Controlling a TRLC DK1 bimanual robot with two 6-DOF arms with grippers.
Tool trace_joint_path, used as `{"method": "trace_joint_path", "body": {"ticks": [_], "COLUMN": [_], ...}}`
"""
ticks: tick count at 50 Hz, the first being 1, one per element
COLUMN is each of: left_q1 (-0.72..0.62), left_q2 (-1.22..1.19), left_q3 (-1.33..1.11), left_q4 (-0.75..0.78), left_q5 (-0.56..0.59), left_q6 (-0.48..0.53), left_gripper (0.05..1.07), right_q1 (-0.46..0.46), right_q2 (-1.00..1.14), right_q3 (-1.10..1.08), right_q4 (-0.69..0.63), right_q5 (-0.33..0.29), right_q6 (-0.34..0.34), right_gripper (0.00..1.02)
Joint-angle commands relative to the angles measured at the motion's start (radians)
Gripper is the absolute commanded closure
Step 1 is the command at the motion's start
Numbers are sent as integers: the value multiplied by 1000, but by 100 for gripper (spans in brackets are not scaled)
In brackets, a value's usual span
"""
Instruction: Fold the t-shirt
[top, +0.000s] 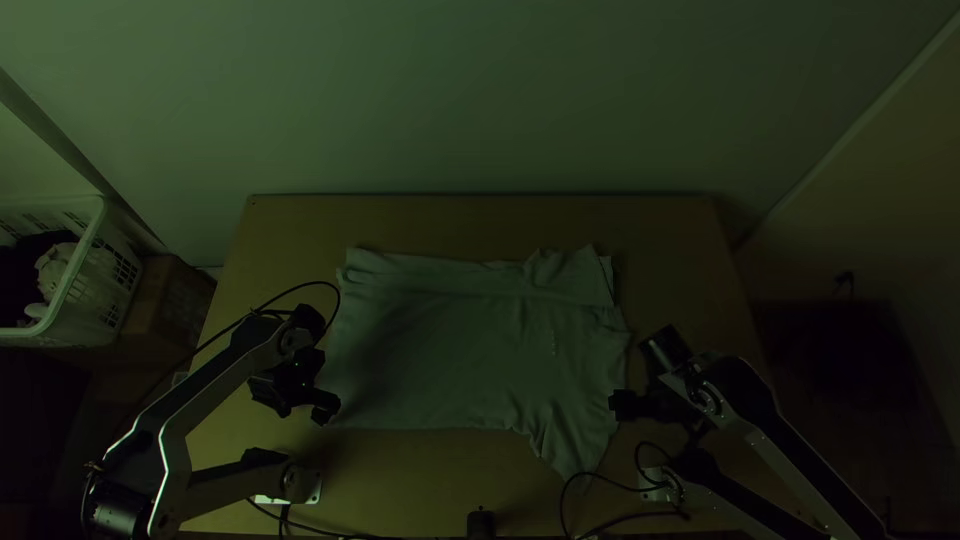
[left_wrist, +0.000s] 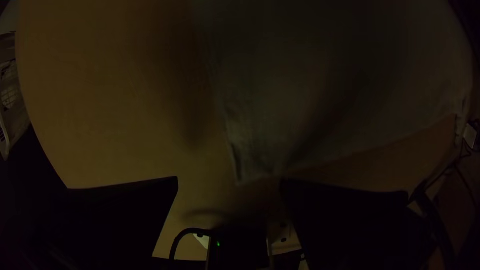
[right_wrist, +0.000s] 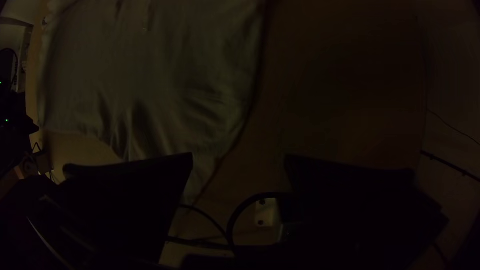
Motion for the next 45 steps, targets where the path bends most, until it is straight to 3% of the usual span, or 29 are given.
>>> {"method": "trace_joint_path", "body": {"ticks": [1, 24, 27, 31, 37, 45], "left_q1": [-21, -62, -79, -124, -153, -112], "left_q2": [38, 165, 162, 144, 135, 173], "left_q3": [-27, -35, -33, -33, -28, -25], "left_q4": [4, 25, 25, 25, 39, 50], "left_q5": [-4, -9, -9, -9, 10, 16], "left_q6": [-13, -24, -22, -22, -14, -4], "left_gripper": [10, 13, 26, 49, 106, 105], "right_q1": [12, 26, 30, 38, 40, 41], "right_q2": [24, 90, 90, 90, 87, 96], "right_q3": [-23, -43, -54, -70, -84, -100], "right_q4": [6, 35, 41, 44, 47, 52], "right_q5": [-3, -5, -5, -5, -8, -17], "right_q6": [28, 28, 30, 34, 34, 34], "right_gripper": [19, 19, 19, 19, 19, 19]}}
